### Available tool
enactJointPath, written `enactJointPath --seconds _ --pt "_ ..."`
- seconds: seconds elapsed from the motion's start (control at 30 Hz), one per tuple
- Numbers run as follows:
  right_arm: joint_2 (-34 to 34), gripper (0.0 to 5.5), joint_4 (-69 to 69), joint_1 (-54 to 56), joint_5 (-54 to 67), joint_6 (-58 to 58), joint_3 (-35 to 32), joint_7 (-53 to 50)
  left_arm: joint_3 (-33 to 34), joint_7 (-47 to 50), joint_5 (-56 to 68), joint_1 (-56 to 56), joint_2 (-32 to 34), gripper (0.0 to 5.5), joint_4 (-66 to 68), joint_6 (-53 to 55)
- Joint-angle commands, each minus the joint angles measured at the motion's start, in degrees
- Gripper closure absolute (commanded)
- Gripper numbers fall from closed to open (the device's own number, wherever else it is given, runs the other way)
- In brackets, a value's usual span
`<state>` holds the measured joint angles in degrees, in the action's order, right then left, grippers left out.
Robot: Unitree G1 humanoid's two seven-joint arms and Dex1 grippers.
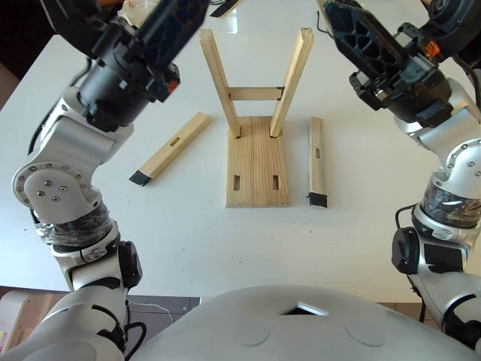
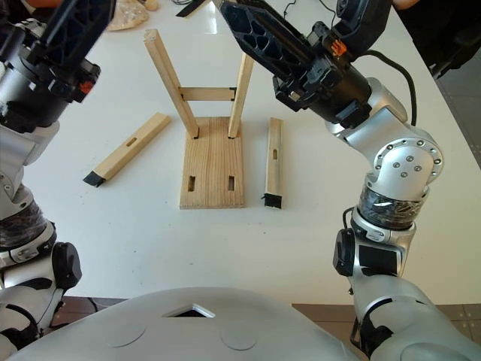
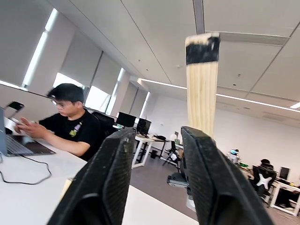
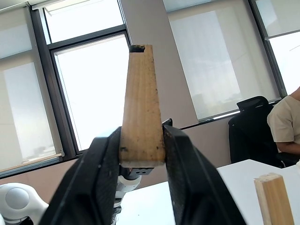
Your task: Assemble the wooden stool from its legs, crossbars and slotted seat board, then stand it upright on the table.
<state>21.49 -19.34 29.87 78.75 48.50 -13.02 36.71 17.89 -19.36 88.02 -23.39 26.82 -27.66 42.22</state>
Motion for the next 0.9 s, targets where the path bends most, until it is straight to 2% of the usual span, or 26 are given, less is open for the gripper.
enactJointPath --seconds 0.03,0.17,0.53,0.87,0.9 --pt "2.39 4.19 0.3 -1.2 -0.27 1.21 0.89 2.5 -1.29 -0.9 1.29 -0.24 1.55 2.9 -0.59 0.65" --pt "3.67 4.19 2.65 -2.03 -2.61 1.17 1.82 5.41 -1.72 -0.94 2.75 -1.16 1.85 2.38 -0.4 0.29" --pt "4.54 4.19 2.15 -5.07 -8.53 0.31 5.79 11.84 -5.0 -0.9 3.22 -2.94 1.96 2.38 0.56 0.4" --pt "4.8 4.19 1.7 -7.54 -8.75 1.31 6.15 13.6 -4.9 -1.39 2.57 -4.15 1.88 2.38 1.47 -0.87" --pt "4.81 4.19 1.73 -7.61 -8.76 1.39 6.15 13.57 -4.86 -1.55 2.45 -4.16 1.82 2.53 1.44 -1.01"
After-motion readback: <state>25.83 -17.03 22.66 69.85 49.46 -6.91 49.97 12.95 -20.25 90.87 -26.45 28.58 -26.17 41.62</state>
